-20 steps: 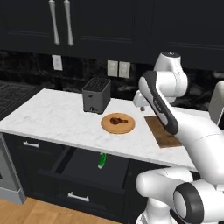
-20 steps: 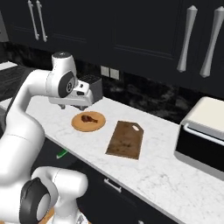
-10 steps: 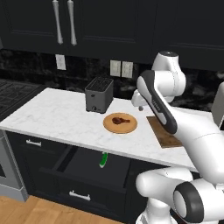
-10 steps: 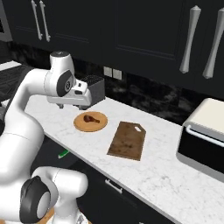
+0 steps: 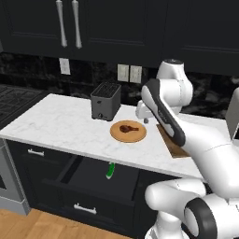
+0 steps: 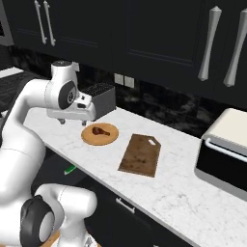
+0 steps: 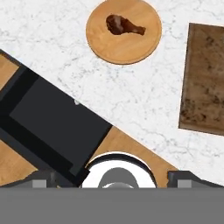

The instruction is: Pick up the knife from the drawer and place it on the cutting board. Then place the meat from the plate to the cutting board.

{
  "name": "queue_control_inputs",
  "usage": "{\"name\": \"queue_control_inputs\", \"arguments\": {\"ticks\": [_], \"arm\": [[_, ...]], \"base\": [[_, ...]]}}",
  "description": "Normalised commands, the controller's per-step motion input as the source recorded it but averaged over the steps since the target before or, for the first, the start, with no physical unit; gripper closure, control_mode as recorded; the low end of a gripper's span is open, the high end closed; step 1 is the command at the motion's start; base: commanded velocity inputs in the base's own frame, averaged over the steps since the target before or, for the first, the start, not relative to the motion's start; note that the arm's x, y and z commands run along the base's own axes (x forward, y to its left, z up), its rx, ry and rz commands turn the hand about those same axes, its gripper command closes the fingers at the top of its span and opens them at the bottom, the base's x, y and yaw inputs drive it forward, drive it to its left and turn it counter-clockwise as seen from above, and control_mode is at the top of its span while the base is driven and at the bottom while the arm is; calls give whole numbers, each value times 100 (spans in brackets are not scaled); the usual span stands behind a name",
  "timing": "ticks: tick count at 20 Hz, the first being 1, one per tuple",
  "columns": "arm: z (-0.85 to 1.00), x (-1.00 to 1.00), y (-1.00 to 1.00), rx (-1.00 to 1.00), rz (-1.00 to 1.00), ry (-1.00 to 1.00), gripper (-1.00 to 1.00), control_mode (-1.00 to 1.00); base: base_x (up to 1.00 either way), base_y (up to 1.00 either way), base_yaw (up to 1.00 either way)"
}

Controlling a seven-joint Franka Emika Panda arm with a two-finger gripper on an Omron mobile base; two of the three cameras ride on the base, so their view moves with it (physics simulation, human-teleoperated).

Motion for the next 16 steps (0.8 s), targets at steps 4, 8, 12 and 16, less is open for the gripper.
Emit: {"name": "queue_control_inputs", "arguments": {"ticks": [4,8,12,16], "arm": [[-93,-45,100,0,-16,7,-100,-100],[-100,4,94,-2,-17,21,-100,-100],[-79,8,75,0,-14,8,-100,-100],[-94,3,72,0,-17,7,-100,-100]], "base": [[0,0,0],[0,0,0],[0,0,0],[0,0,0]]}}
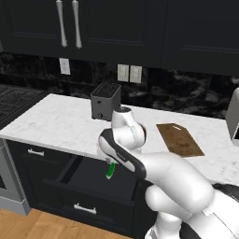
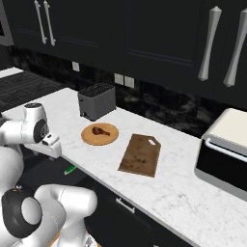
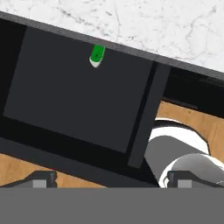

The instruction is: Pick up the knife from the drawer and place it on the cutting board. Then place the meat from the plate to the cutting board.

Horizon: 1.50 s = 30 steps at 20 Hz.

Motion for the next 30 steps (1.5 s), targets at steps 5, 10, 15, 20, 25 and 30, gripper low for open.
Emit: {"name": "queue_control_inputs", "arguments": {"ticks": [5,10,15,20,25,30], "arm": [[-79,1,18,-2,-5,14,-100,-100],[-68,20,1,0,-2,4,-100,-100],[-51,5,22,0,-9,0,-100,-100],[-30,1,37,0,-17,0,-100,-100],[-33,0,28,0,-11,0,-100,-100],[-29,0,25,0,-7,0,-100,-100]], "base": [[0,0,0],[0,0,0],[0,0,0],[0,0,0],[0,0,0],[0,0,0]]}}
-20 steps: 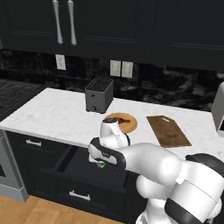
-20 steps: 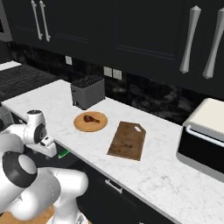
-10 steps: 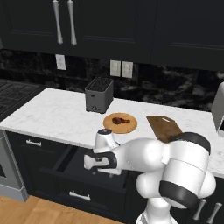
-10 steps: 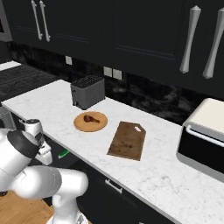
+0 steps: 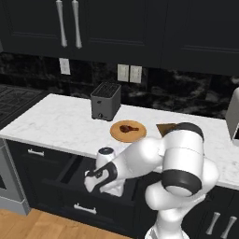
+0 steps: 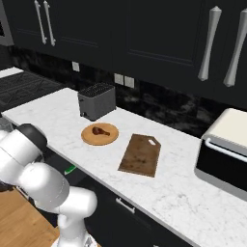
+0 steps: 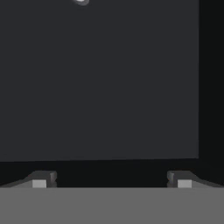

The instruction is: Pick up the knife from the drawer and place it on the cutting board. Then place the meat from the plate to the cutting board.

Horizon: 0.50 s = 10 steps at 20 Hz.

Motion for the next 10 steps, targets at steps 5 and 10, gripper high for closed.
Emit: {"name": "queue_control_inputs", "arguments": {"ticks": [5,10], "arm": [[-7,-42,30,0,-1,5,-100,-100],[0,-92,39,0,0,9,-100,-100]], "base": [[0,0,0],[0,0,0]]}}
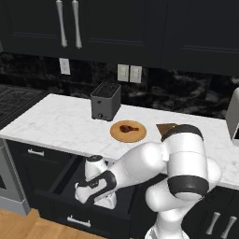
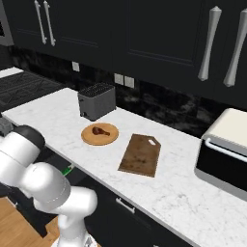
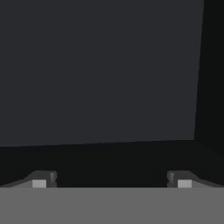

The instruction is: Pick up the knife from the drawer and place it on the cutting board. Then place the meat from the plate to the cutting board.

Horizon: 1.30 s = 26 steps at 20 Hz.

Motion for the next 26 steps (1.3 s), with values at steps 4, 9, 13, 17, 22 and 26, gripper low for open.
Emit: {"name": "queue_control_inputs", "arguments": {"ticks": [4,9,13,17,22,26], "arm": [[-8,-100,56,0,0,13,-100,-100],[-5,-100,54,0,0,18,-100,-100],[30,-55,42,0,0,15,-100,-100],[58,49,-14,0,6,1,-100,-100],[5,78,-71,0,18,0,-100,-100],[-14,47,-63,-1,13,0,-100,-100]], "base": [[0,0,0],[0,0,0],[0,0,0],[0,0,0],[0,0,0],[0,0,0]]}}
